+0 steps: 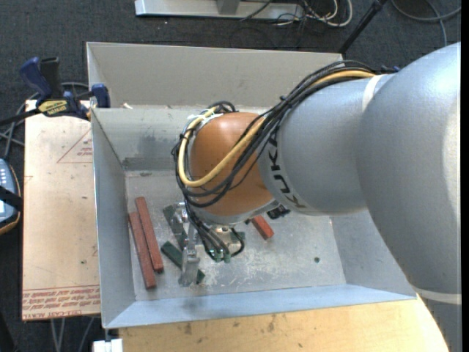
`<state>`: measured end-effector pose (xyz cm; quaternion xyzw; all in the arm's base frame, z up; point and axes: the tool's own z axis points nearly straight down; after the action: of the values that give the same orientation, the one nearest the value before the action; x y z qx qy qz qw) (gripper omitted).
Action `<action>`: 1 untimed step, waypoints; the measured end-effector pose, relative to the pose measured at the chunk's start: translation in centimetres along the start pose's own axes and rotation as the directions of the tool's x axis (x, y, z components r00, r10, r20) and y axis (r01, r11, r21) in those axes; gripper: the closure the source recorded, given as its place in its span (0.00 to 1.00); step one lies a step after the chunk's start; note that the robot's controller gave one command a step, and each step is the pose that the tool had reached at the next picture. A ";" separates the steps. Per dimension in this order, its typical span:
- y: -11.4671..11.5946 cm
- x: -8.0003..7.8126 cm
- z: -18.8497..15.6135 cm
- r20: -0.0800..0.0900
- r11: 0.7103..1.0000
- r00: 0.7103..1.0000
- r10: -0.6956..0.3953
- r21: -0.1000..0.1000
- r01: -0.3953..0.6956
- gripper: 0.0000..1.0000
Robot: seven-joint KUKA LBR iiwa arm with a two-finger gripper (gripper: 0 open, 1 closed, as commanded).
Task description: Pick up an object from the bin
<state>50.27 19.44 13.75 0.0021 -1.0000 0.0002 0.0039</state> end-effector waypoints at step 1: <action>-0.1 -0.2 -0.4 0.007 1.000 1.000 0.004 -0.002 -0.004 0.00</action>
Offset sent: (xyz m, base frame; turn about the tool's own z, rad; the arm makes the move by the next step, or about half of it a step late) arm 0.0180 -0.0260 -0.0627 0.2599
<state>50.49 19.36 14.16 0.0001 -1.0000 -0.0005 0.0003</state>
